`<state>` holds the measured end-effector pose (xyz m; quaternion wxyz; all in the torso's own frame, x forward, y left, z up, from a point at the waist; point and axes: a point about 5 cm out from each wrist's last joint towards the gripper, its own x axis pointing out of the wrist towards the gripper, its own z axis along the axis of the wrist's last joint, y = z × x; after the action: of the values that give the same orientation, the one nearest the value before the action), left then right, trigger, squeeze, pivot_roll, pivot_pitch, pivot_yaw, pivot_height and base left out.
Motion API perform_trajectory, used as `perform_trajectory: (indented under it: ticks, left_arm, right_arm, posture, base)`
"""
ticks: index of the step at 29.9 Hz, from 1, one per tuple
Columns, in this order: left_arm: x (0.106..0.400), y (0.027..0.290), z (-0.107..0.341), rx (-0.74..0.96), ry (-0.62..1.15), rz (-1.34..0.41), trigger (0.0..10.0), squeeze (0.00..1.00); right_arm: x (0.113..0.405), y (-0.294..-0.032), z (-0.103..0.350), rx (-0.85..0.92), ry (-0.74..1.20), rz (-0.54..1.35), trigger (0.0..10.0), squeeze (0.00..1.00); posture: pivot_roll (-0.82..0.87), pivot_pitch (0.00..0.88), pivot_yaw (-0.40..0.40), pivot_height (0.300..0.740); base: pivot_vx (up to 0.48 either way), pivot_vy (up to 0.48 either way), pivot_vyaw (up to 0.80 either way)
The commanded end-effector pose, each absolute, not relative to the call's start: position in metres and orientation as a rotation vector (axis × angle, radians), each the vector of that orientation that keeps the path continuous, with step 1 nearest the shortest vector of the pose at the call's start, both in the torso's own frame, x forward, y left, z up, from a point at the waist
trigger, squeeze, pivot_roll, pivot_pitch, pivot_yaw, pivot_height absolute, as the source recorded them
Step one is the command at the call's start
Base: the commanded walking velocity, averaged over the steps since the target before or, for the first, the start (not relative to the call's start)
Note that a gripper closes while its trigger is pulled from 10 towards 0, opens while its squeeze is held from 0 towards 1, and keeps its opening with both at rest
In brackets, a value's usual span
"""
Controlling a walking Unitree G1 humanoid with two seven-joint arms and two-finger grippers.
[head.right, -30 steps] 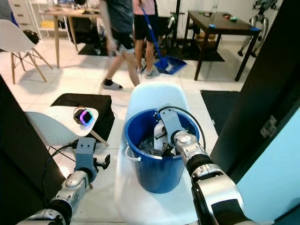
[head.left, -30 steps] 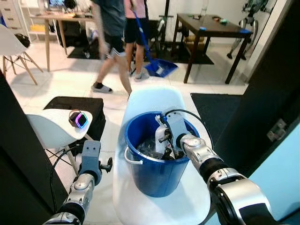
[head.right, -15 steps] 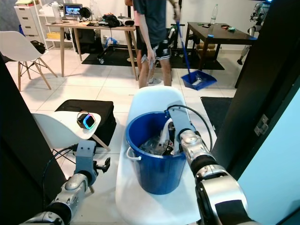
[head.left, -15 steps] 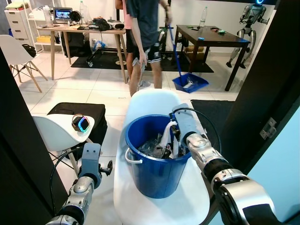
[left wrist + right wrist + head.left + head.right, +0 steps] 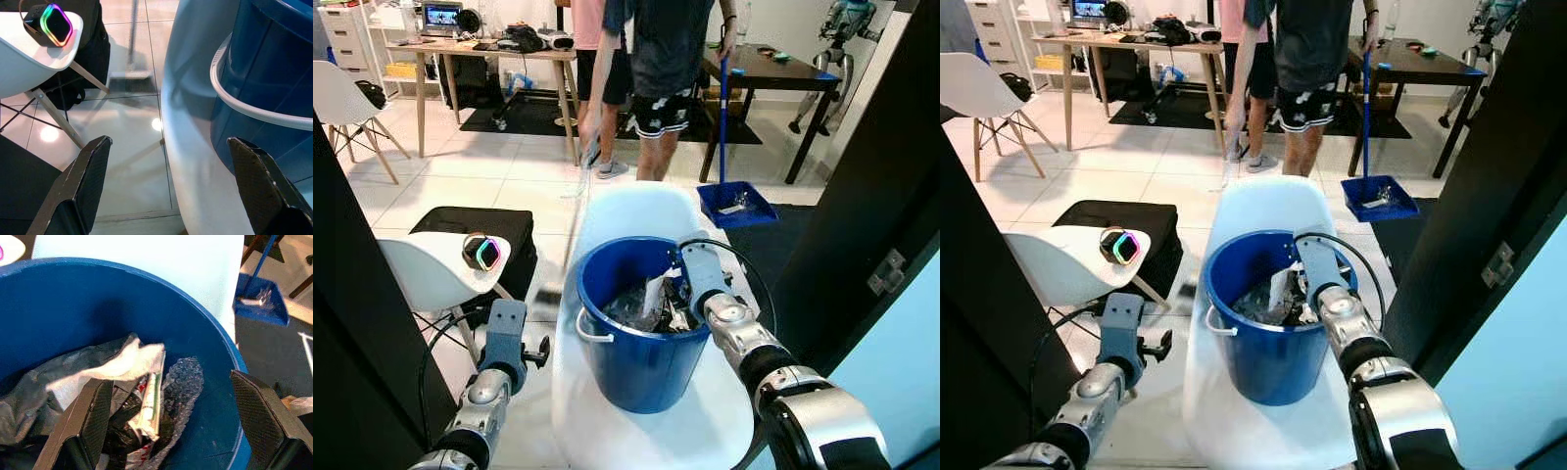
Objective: Clean up the room
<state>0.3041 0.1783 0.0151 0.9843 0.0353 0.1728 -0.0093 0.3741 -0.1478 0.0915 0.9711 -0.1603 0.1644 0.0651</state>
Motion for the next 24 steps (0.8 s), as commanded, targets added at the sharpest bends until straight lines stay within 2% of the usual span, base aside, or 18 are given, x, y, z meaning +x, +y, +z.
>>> perform_trajectory:
  ticks: [1,2,3,5,6,8,9,10,11,13,15,19,20,24]
  left_arm:
    - [0.302,0.175,0.012,0.083,0.369,-0.029,10.0,0.00]
    - [0.302,0.175,0.012,0.083,0.369,-0.029,10.0,0.00]
    - [0.302,0.174,0.011,0.083,0.373,-0.034,10.0,0.00]
    - [0.301,0.174,0.010,0.084,0.376,-0.039,10.0,0.00]
    - [0.301,0.173,0.009,0.085,0.379,-0.041,10.0,0.00]
    - [0.300,0.173,0.009,0.086,0.381,-0.042,10.0,0.00]
    - [0.300,0.173,0.009,0.086,0.381,-0.043,10.0,0.00]
    - [0.300,0.173,0.009,0.086,0.381,-0.043,10.0,0.00]
    - [0.300,0.173,0.009,0.087,0.381,-0.043,10.0,0.00]
    - [0.300,0.173,0.009,0.086,0.381,-0.043,10.0,0.00]
    - [0.300,0.172,0.008,0.086,0.382,-0.043,10.0,0.00]
    - [0.300,0.172,0.008,0.084,0.383,-0.045,10.0,0.00]
    - [0.300,0.171,0.008,0.083,0.384,-0.047,10.0,0.00]
    - [0.300,0.170,0.008,0.082,0.388,-0.054,10.0,0.00]
  right_arm:
    - [0.369,-0.163,0.082,-0.465,0.378,0.106,10.0,1.00]
    - [0.369,-0.163,0.082,-0.465,0.378,0.106,10.0,1.00]
    - [0.369,-0.169,0.084,-0.677,0.372,0.124,10.0,1.00]
    - [0.370,-0.175,0.086,-0.884,0.363,0.148,10.0,1.00]
    - [0.371,-0.179,0.087,-0.934,0.364,0.156,10.0,0.93]
    - [0.371,-0.180,0.088,-0.941,0.367,0.159,10.0,0.93]
    - [0.372,-0.182,0.090,-0.961,0.368,0.166,10.0,0.86]
    - [0.372,-0.182,0.090,-0.961,0.368,0.166,10.0,0.86]
    - [0.373,-0.183,0.092,-0.976,0.370,0.175,10.0,0.81]
    - [0.373,-0.184,0.092,-0.969,0.376,0.182,10.0,0.81]
    - [0.373,-0.186,0.092,-0.947,0.406,0.207,10.0,0.72]
    - [0.370,-0.189,0.089,-0.926,0.462,0.252,10.0,0.69]
    - [0.368,-0.190,0.085,-0.900,0.497,0.277,10.0,0.64]
    - [0.360,-0.192,0.074,-0.887,0.607,0.384,10.0,0.63]
  posture:
    - [0.02,0.000,-0.057,0.740]
    - [0.02,0.000,-0.057,0.740]
    - [0.02,0.000,-0.055,0.740]
    - [0.02,0.000,-0.055,0.740]
    - [0.02,0.000,-0.055,0.740]
    - [0.02,0.000,-0.055,0.740]
    - [0.02,0.000,-0.057,0.740]
    - [0.02,0.000,-0.057,0.740]
    - [0.02,0.000,-0.058,0.740]
    - [0.02,0.000,-0.058,0.740]
    - [0.02,0.000,-0.059,0.740]
    - [0.02,0.000,-0.059,0.740]
    - [0.02,0.000,-0.059,0.740]
    - [0.02,0.000,-0.057,0.740]
  base:
    - [0.000,0.000,0.00]
    - [0.000,0.000,0.00]
    - [0.000,0.000,0.00]
    - [0.000,0.000,0.00]
    - [0.000,0.000,0.00]
    - [0.000,0.000,0.00]
    - [0.000,0.000,0.00]
    - [0.000,0.000,0.00]
    - [0.000,0.000,0.00]
    - [0.000,0.000,0.00]
    - [0.000,0.000,0.00]
    - [0.000,0.000,0.00]
    - [0.000,0.000,0.00]
    - [0.000,0.000,0.00]
